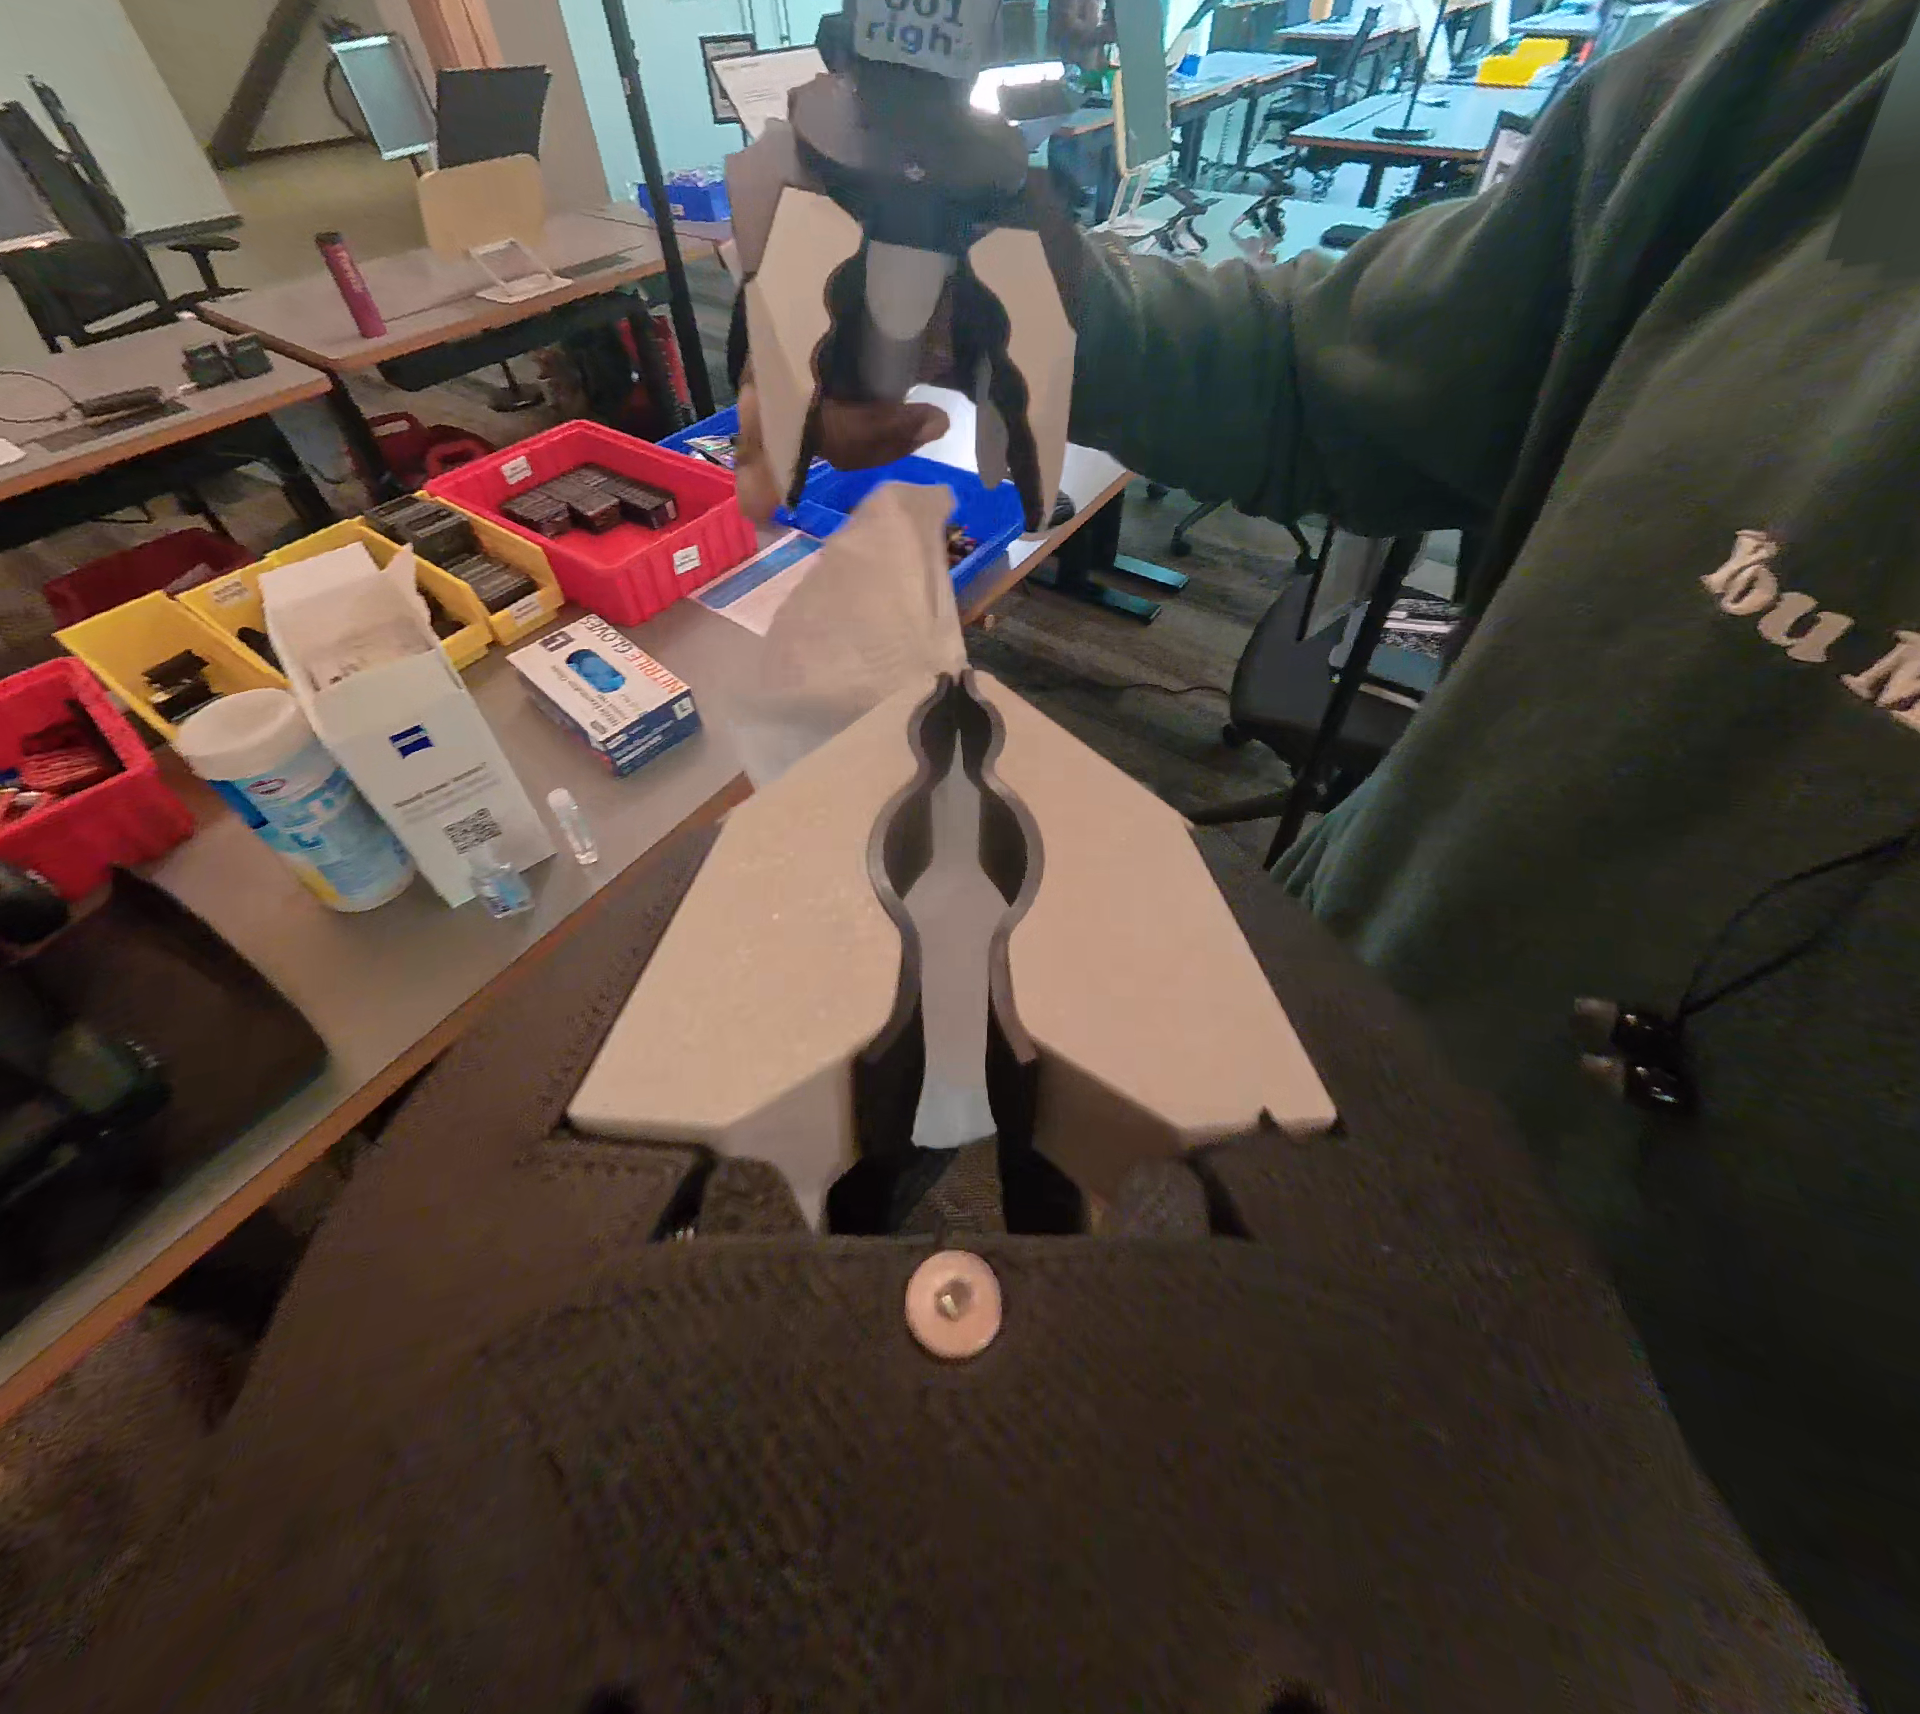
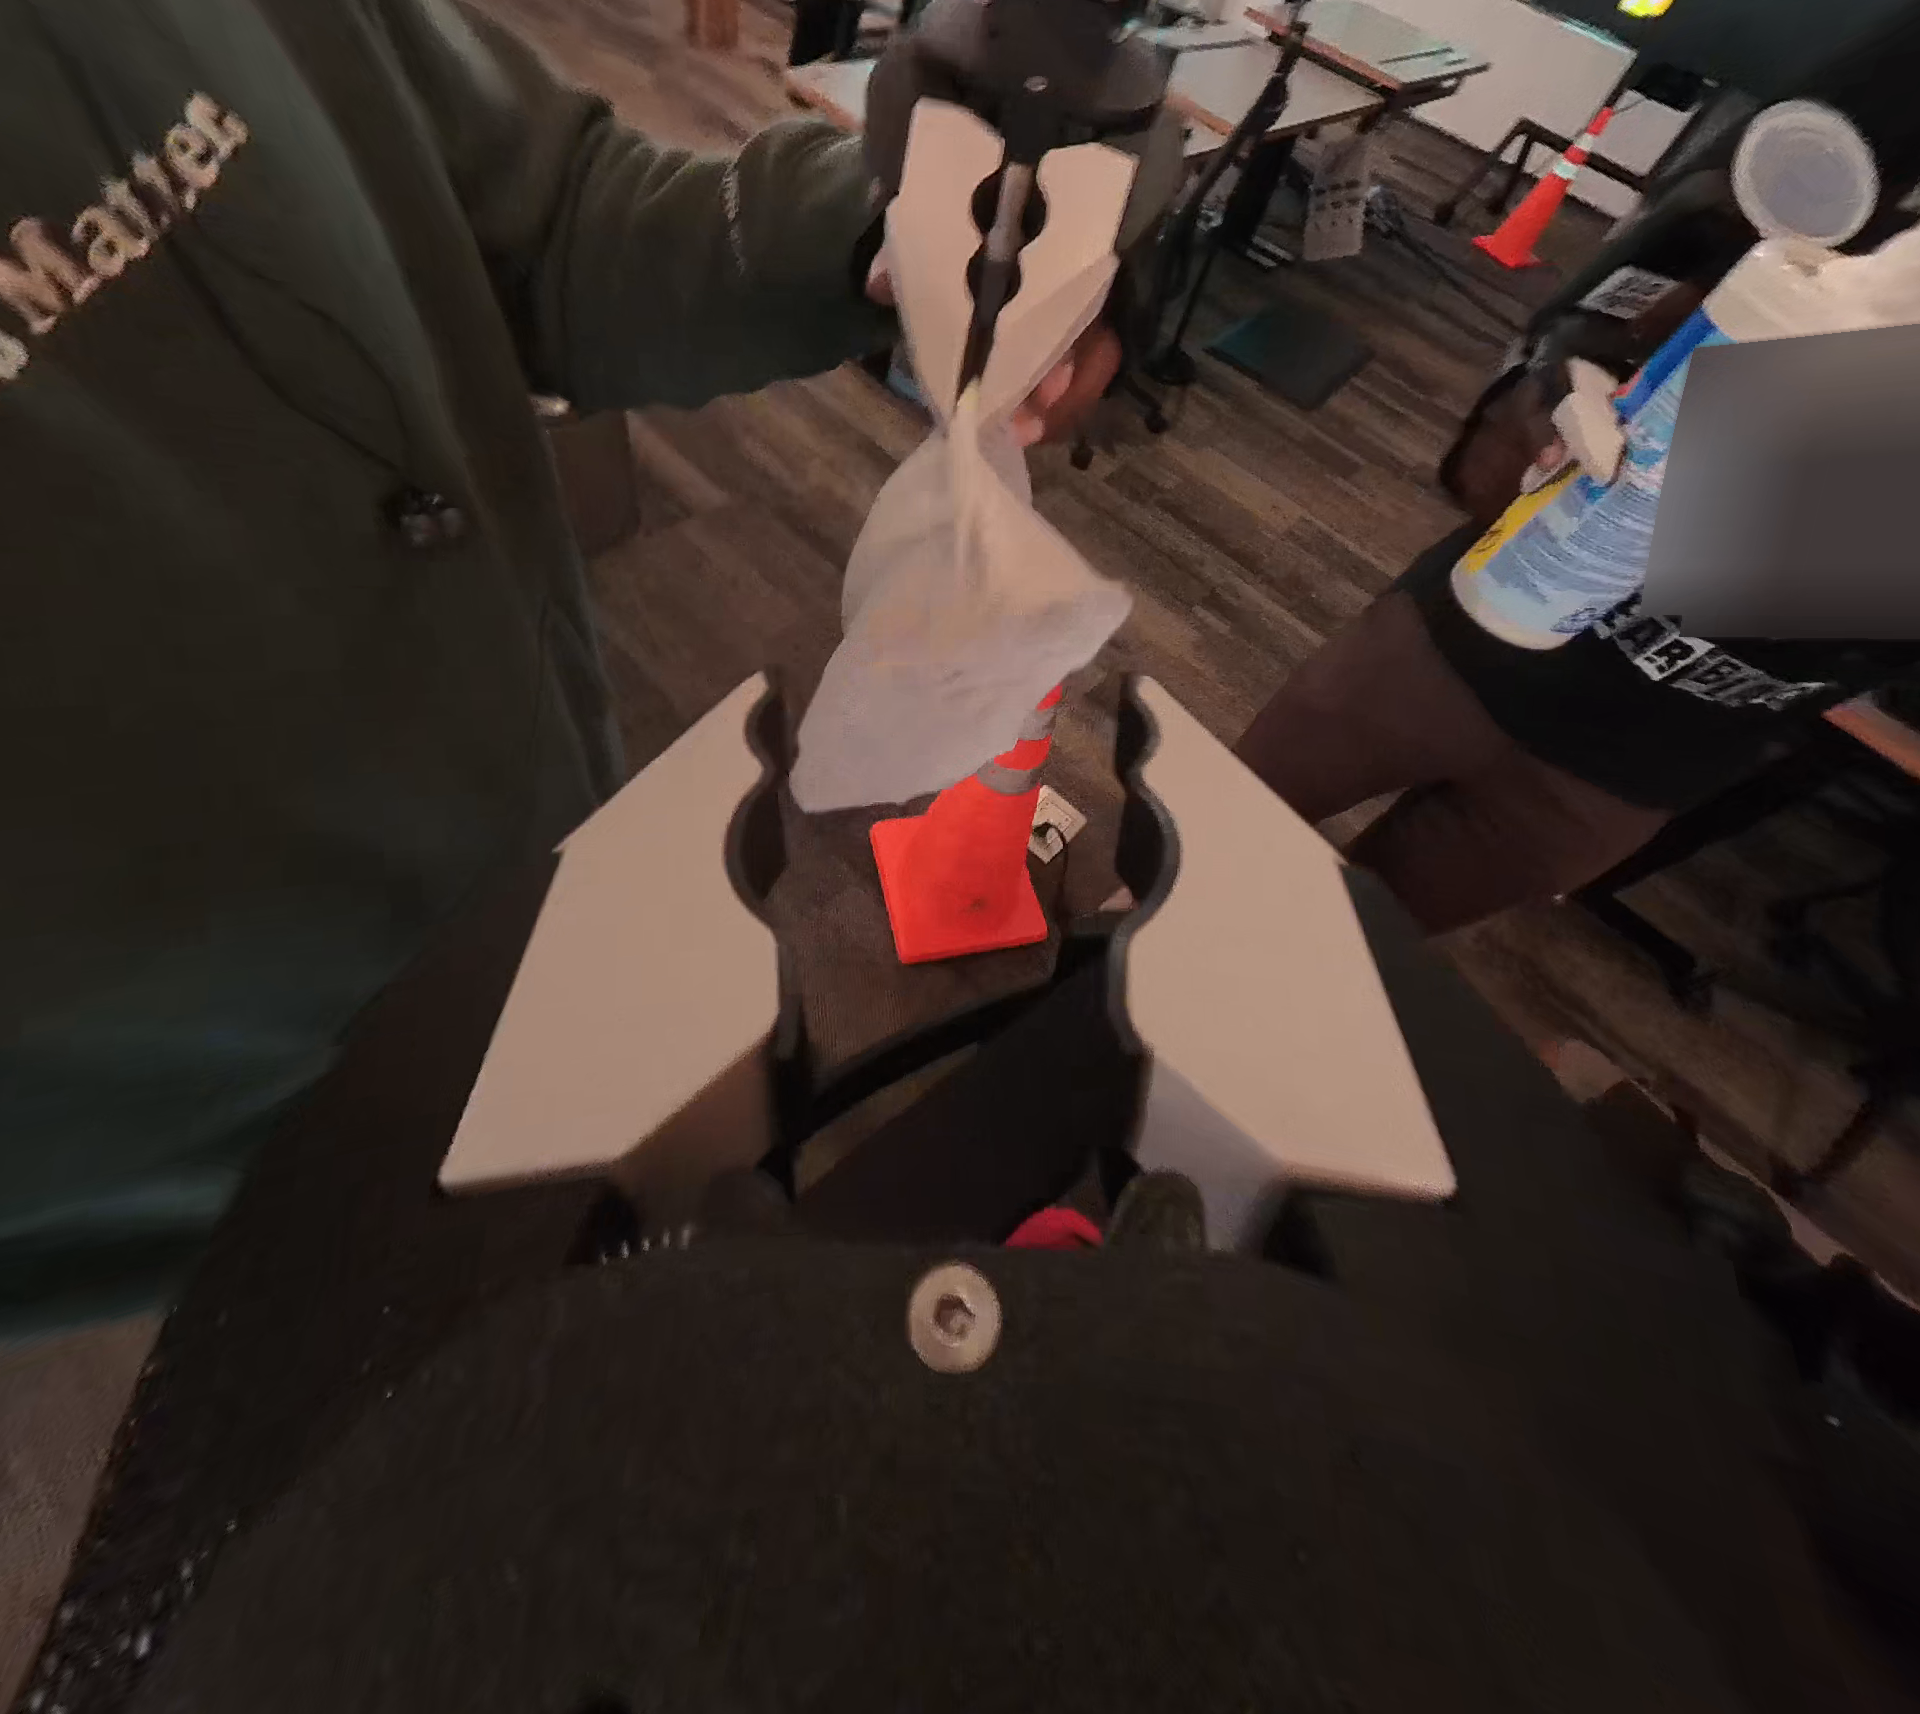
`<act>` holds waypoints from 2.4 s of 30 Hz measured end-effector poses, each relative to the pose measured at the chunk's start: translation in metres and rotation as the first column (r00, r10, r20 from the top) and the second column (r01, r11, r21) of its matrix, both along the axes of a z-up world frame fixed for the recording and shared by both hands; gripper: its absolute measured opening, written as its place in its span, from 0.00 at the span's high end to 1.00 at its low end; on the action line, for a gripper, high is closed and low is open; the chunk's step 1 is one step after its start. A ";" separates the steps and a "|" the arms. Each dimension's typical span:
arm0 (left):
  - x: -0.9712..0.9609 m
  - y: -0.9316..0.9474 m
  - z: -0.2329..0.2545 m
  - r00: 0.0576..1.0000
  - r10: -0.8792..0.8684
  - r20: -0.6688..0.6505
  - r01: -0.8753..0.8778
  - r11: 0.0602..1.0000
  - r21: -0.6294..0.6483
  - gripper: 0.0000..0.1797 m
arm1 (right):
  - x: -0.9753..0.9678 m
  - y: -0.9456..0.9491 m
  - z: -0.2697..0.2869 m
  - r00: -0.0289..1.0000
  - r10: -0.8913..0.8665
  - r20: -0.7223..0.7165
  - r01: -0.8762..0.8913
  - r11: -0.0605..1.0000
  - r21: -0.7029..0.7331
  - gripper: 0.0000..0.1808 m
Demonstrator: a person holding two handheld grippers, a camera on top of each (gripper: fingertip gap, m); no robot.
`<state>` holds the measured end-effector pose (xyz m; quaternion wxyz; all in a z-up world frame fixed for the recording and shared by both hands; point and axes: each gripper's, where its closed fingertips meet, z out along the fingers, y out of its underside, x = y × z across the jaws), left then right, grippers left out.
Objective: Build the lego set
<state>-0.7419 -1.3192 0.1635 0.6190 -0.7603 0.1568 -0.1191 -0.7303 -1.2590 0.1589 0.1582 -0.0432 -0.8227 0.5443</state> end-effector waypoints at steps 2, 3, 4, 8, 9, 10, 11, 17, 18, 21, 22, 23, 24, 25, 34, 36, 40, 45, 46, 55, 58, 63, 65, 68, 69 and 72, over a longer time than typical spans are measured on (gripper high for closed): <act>0.007 0.004 0.001 0.999 -0.016 0.029 0.016 1.000 -0.004 1.00 | 0.003 0.002 -0.011 0.999 0.010 -0.043 -0.007 0.997 0.075 0.58; 0.011 0.006 0.001 0.999 -0.029 0.044 0.029 1.000 -0.009 1.00 | 0.001 -0.001 -0.015 0.996 0.006 -0.088 0.003 0.995 0.101 0.57; 0.015 0.007 0.001 0.998 -0.044 0.054 0.045 0.999 -0.015 1.00 | -0.003 -0.004 -0.016 0.990 -0.006 -0.143 0.022 0.993 0.115 0.56; 0.028 0.013 0.000 0.995 -0.076 0.067 0.078 0.997 -0.030 1.00 | -0.002 -0.025 -0.009 0.960 0.060 -0.274 -0.028 0.992 0.120 0.69; 0.029 0.013 0.000 0.995 -0.072 0.065 0.074 0.997 -0.032 1.00 | 0.002 -0.029 -0.007 0.954 0.092 -0.285 -0.058 0.991 0.124 0.86; 0.028 0.013 -0.001 0.996 -0.062 0.059 0.064 0.997 -0.034 1.00 | 0.004 -0.031 -0.005 0.951 0.111 -0.287 -0.079 0.989 0.122 1.00; 0.026 0.012 -0.002 0.997 -0.047 0.055 0.049 0.998 -0.033 1.00 | 0.006 -0.033 0.000 0.952 0.125 -0.279 -0.098 0.989 0.106 1.00; 0.006 -0.005 -0.007 0.995 0.062 0.082 -0.063 0.998 0.014 1.00 | 0.004 -0.022 -0.013 0.986 0.158 -0.061 -0.149 0.980 0.132 1.00; 0.004 -0.009 -0.009 0.993 0.073 0.091 -0.075 0.997 0.023 1.00 | 0.004 -0.022 -0.017 0.986 0.163 -0.017 -0.159 0.978 0.133 1.00; -0.001 -0.026 -0.012 0.988 0.099 0.122 -0.107 0.993 0.057 1.00 | -0.009 -0.022 -0.033 0.992 0.120 0.046 -0.127 0.970 0.209 1.00; -0.003 -0.033 -0.013 0.985 0.111 0.135 -0.121 0.990 0.070 1.00 | -0.015 -0.023 -0.037 0.992 0.112 0.054 -0.122 0.965 0.232 1.00; -0.008 -0.038 -0.014 0.981 0.132 0.145 -0.145 0.986 0.081 1.00 | -0.019 -0.027 -0.041 0.991 0.111 0.079 -0.128 0.960 0.250 1.00; -0.012 -0.042 -0.016 0.976 0.154 0.152 -0.169 0.982 0.090 1.00 | -0.024 -0.031 -0.045 0.988 0.112 0.104 -0.137 0.953 0.270 1.00; -0.016 -0.045 -0.018 0.972 0.174 0.156 -0.191 0.977 0.100 0.96 | -0.028 -0.037 -0.050 0.985 0.118 0.127 -0.151 0.944 0.295 1.00; -0.032 -0.026 -0.076 0.997 0.063 0.043 -0.063 0.998 -0.009 0.76 | -0.059 -0.100 -0.066 0.967 0.177 0.184 -0.243 0.862 0.445 1.00; -0.040 -0.032 -0.086 0.999 0.036 0.010 -0.035 0.999 -0.023 0.89 | -0.073 -0.105 -0.060 0.973 0.147 0.179 -0.215 0.863 0.458 1.00; -0.069 -0.062 -0.089 0.999 0.032 0.036 -0.032 0.999 0.001 0.97 | -0.099 -0.108 -0.049 0.982 0.064 0.175 -0.137 0.886 0.443 1.00; -0.082 -0.103 -0.102 0.992 -0.070 0.106 0.071 0.997 -0.007 1.00 | -0.126 -0.115 -0.028 0.990 -0.039 0.133 -0.020 0.908 0.418 1.00; -0.084 -0.109 -0.100 0.988 -0.089 0.125 0.088 0.996 0.014 1.00 | -0.130 -0.117 -0.026 0.991 -0.058 0.119 0.002 0.904 0.428 1.00; -0.134 -0.141 -0.078 0.994 0.024 0.107 -0.039 0.989 0.141 1.00 | -0.141 -0.126 -0.032 0.976 -0.189 0.106 0.109 0.851 0.513 1.00; -0.151 -0.152 -0.065 0.992 0.103 0.077 -0.115 0.977 0.177 1.00 | -0.146 -0.131 -0.031 0.973 -0.207 0.107 0.128 0.860 0.493 1.00; -0.166 -0.165 -0.066 0.981 0.194 -0.004 -0.192 0.972 0.136 1.00 | -0.151 -0.146 -0.031 0.968 -0.198 0.153 0.127 0.915 0.382 1.00; -0.169 -0.172 -0.075 0.981 0.194 -0.024 -0.191 0.977 0.095 1.00 | -0.152 -0.148 -0.032 0.967 -0.200 0.160 0.127 0.917 0.378 1.00; -0.178 -0.184 -0.071 0.977 0.211 0.012 -0.211 0.974 0.086 0.99 | -0.153 -0.152 -0.033 0.964 -0.202 0.171 0.122 0.913 0.390 1.00; -0.178 -0.187 -0.067 0.979 0.203 0.033 -0.205 0.974 0.099 0.99 | -0.152 -0.156 -0.035 0.966 -0.194 0.172 0.114 0.913 0.391 1.00; -0.174 -0.179 -0.058 0.981 0.180 0.070 -0.188 0.972 0.139 0.99 | -0.150 -0.164 -0.044 0.970 -0.166 0.180 0.079 0.909 0.410 1.00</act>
